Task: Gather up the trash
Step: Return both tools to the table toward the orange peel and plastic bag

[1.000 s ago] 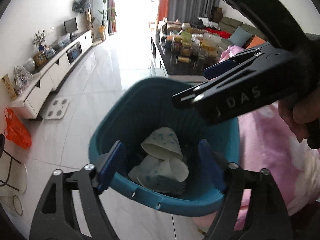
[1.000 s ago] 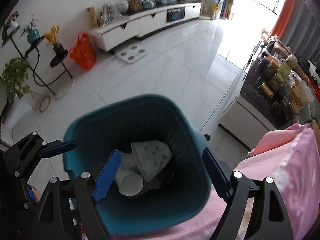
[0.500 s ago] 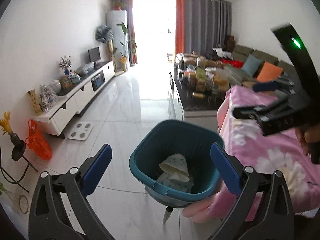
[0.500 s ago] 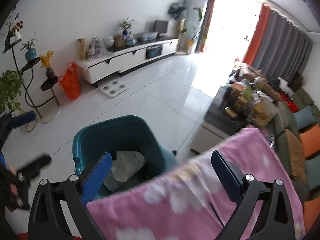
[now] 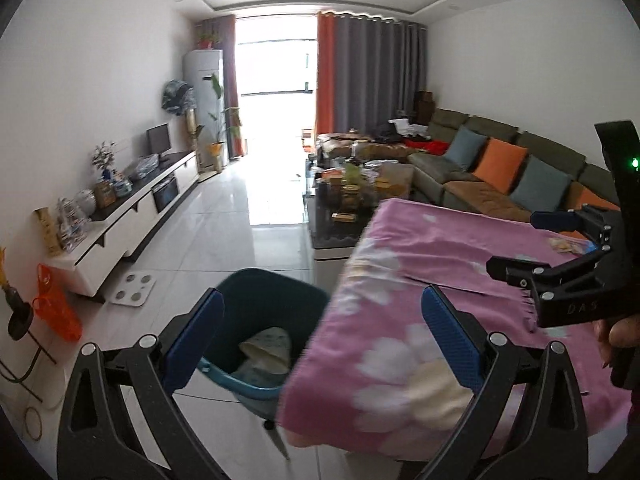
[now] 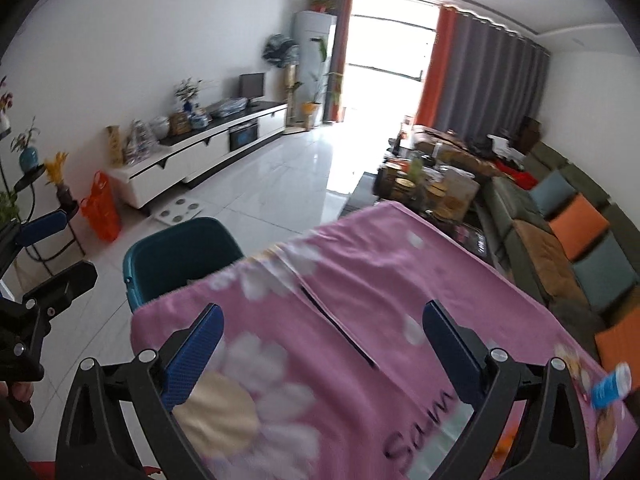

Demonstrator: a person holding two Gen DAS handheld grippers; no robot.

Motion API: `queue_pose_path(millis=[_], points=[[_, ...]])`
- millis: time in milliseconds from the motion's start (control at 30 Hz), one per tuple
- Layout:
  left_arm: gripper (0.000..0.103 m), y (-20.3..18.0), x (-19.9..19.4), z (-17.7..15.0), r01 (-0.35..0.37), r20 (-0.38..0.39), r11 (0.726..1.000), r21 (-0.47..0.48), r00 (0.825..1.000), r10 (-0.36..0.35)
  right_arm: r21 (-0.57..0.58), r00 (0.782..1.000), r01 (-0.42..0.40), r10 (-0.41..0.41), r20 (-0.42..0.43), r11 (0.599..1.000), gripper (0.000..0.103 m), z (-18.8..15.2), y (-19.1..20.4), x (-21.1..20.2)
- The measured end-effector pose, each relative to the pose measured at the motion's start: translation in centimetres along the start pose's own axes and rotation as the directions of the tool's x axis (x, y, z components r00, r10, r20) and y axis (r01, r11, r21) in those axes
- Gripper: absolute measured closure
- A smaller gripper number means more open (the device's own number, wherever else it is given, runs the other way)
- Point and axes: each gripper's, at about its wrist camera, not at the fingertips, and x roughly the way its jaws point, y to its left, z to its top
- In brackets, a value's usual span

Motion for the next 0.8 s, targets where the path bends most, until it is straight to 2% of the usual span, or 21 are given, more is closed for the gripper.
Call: queue_pose_path(millis=[200, 400, 600, 800], points=[[0.006, -4.0, -0.9, -0.3, 0.063, 0.006, 0.998, 0.032, 0.998, -0.063, 0.071, 0.999, 0.053, -0.053, 0.008, 0.996, 0.007, -2.8, -2.9, -2.2], [0.006, -5.0, -0.4, -0.7, 0.124, -0.01, 0.992, 0.032, 0.992, -0.123, 0.118, 0.996, 0.093, -0.093, 0.001, 0.989, 0.007, -5.0, -4.5, -3.5], [0.006, -6.3, 0.3, -1.1, 0.184, -0.032, 0.982, 0.033, 0.983, -0.183, 0.171, 0.99, 0.137, -0.138, -0.009, 0.976, 0.007, -7.1, -5.8, -4.8], [0.006, -9.2, 2.5, -1.4, 0.24, -0.071, 0.969, 0.059, 0.969, -0.236, 0.231, 0.981, 0.193, -0.196, -0.011, 0.954, 0.007, -9.7, -7.8, -6.6]])
